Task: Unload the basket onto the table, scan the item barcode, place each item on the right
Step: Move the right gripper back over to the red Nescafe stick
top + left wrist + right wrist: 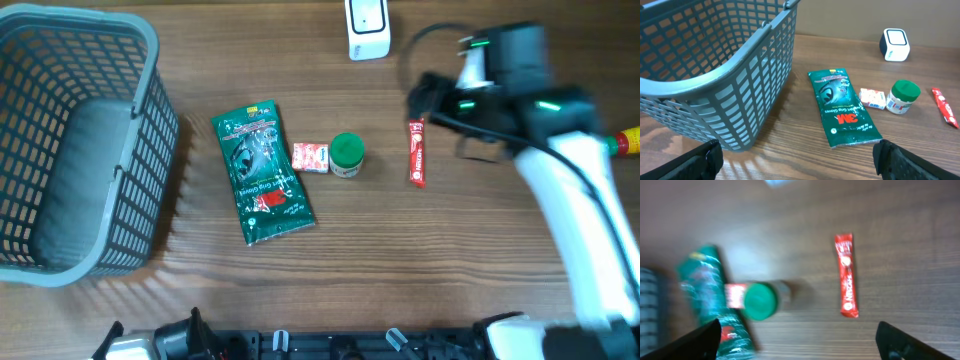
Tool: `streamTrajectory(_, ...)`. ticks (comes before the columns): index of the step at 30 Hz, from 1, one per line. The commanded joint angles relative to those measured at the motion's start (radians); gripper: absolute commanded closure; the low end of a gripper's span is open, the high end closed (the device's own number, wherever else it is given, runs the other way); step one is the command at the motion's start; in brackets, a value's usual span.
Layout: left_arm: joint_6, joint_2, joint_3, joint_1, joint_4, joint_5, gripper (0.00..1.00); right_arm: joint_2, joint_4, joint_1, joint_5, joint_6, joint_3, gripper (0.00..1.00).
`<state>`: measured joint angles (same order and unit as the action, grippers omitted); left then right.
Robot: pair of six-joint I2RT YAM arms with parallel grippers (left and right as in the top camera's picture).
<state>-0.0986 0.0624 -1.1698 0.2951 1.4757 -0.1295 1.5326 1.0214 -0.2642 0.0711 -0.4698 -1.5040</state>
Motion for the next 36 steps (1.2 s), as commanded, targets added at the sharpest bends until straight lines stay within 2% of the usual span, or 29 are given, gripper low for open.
streamTrajectory(1,0.002,-0.006,0.001,0.003,-0.002,-0.012,0.00,0.163,-0.034,-0.065,-0.250,0.022,0.042,0.12)
streamTrajectory(4,0.002,-0.006,0.001,0.003,-0.002,-0.012,0.00,0.314,-0.065,-0.076,-0.361,0.021,0.042,0.12)
streamTrajectory(7,0.002,-0.006,0.001,0.003,-0.002,-0.012,0.00,0.417,-0.097,-0.077,-0.359,0.014,0.042,0.12)
streamTrajectory(11,0.002,-0.006,0.001,0.003,-0.002,-0.012,0.00,0.512,-0.125,-0.085,-0.365,0.025,0.042,0.18)
streamTrajectory(14,0.002,-0.006,0.001,0.003,-0.002,-0.012,0.00,0.547,-0.126,-0.085,-0.377,0.025,0.042,0.41)
streamTrajectory(17,0.002,-0.006,0.001,0.003,-0.002,-0.012,0.00,0.570,-0.135,-0.085,-0.378,0.025,0.042,0.46)
streamTrajectory(23,0.002,-0.006,0.001,0.003,-0.002,-0.012,0.00,0.614,-0.185,-0.085,-0.421,0.026,0.093,0.47)
streamTrajectory(26,0.002,-0.006,0.001,0.003,-0.002,-0.012,0.01,0.631,-0.218,-0.085,-0.452,0.026,0.121,0.58)
streamTrajectory(28,0.002,-0.006,0.001,0.003,-0.002,-0.012,0.00,0.635,-0.221,-0.084,-0.464,0.025,0.132,0.74)
streamTrajectory(29,0.002,-0.006,0.001,0.003,-0.002,-0.012,0.00,0.635,-0.221,-0.084,-0.463,0.025,0.135,0.78)
streamTrajectory(31,0.002,-0.006,0.001,0.003,-0.002,-0.012,0.00,0.635,-0.204,-0.080,-0.455,0.026,0.138,0.92)
streamTrajectory(32,0.002,-0.006,0.001,0.003,-0.002,-0.012,0.00,0.635,-0.193,-0.079,-0.441,0.025,0.138,0.96)
streamTrajectory(35,0.002,-0.006,0.001,0.003,-0.002,-0.012,0.00,0.634,-0.172,-0.073,-0.349,0.037,0.135,0.96)
streamTrajectory(36,0.002,-0.006,0.001,0.003,-0.002,-0.012,0.00,0.629,-0.172,-0.068,-0.257,0.093,0.123,0.96)
